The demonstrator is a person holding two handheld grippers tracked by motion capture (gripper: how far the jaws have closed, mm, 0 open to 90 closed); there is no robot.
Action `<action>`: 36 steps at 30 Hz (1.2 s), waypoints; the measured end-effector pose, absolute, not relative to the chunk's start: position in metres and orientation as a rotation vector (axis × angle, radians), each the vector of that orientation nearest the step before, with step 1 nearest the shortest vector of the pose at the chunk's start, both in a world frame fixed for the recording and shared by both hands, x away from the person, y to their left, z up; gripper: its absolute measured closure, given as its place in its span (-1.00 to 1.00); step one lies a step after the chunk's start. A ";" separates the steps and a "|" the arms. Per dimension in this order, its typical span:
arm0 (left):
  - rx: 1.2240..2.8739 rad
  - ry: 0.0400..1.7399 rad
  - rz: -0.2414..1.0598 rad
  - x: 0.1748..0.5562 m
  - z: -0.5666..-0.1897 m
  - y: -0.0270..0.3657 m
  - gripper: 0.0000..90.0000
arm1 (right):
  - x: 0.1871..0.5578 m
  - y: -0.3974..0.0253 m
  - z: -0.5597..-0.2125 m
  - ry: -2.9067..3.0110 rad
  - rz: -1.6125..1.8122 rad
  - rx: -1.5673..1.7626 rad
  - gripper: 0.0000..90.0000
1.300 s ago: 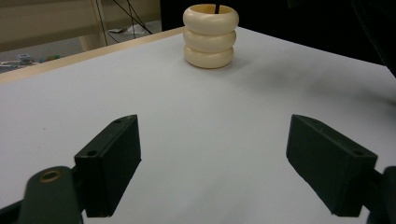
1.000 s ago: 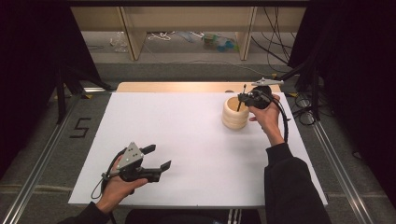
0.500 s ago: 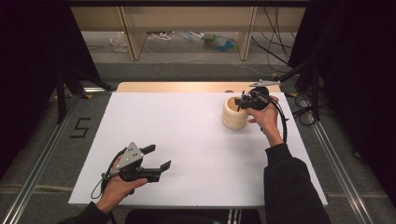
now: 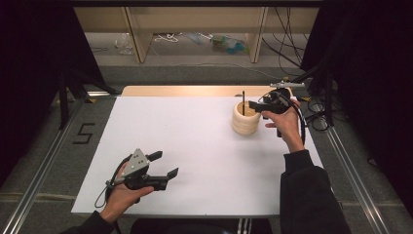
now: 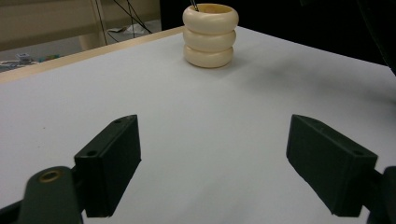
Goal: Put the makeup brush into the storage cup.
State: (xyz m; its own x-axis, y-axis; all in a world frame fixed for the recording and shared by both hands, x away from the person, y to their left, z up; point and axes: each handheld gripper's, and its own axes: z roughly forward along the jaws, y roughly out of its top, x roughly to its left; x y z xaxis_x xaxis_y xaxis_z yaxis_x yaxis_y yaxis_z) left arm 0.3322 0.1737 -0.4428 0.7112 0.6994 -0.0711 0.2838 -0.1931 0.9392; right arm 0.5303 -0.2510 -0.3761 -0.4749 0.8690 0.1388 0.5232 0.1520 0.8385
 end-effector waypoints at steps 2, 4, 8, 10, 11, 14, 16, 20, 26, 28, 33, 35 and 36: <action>1.778 0.775 0.457 0.332 -0.443 0.174 -0.60 | 0.528 -0.252 -0.373 2.052 1.271 1.314 -0.33; 1.780 0.769 0.460 0.332 -0.442 0.174 -0.60 | 0.525 -0.252 -0.370 2.043 1.295 1.312 -0.35; 1.781 0.767 0.461 0.332 -0.442 0.174 -0.60 | 0.518 -0.252 -0.364 2.033 1.306 1.293 -0.42; 1.781 0.768 0.461 0.332 -0.442 0.174 -0.60 | 0.513 -0.252 -0.362 2.028 1.315 1.284 -0.43; 1.779 0.767 0.461 0.332 -0.442 0.174 -0.60 | 0.512 -0.252 -0.362 2.023 1.322 1.276 -0.43; 1.778 0.766 0.462 0.332 -0.442 0.174 -0.60 | 0.506 -0.251 -0.362 2.022 1.321 1.254 -0.43; 1.777 0.766 0.462 0.332 -0.442 0.174 -0.60 | 0.502 -0.252 -0.361 2.026 1.323 1.250 -0.43; 1.770 0.760 0.462 0.332 -0.441 0.174 -0.60 | 0.493 -0.254 -0.359 2.015 1.358 1.250 -0.43; 1.765 0.767 0.471 0.332 -0.441 0.176 -0.60 | 0.477 -0.257 -0.355 1.993 1.393 1.234 -0.46; 1.763 0.767 0.472 0.332 -0.440 0.176 -0.60 | 0.472 -0.258 -0.357 1.995 1.398 1.228 -0.50; 1.755 0.777 0.476 0.333 -0.440 0.176 -0.60 | 0.461 -0.257 -0.361 1.997 1.420 1.197 -0.57; 1.755 0.774 0.478 0.333 -0.440 0.177 -0.60 | 0.456 -0.255 -0.363 2.002 1.419 1.187 -0.59; 1.748 0.775 0.470 0.333 -0.440 0.177 -0.60 | 0.455 -0.254 -0.363 2.005 1.417 1.172 -0.61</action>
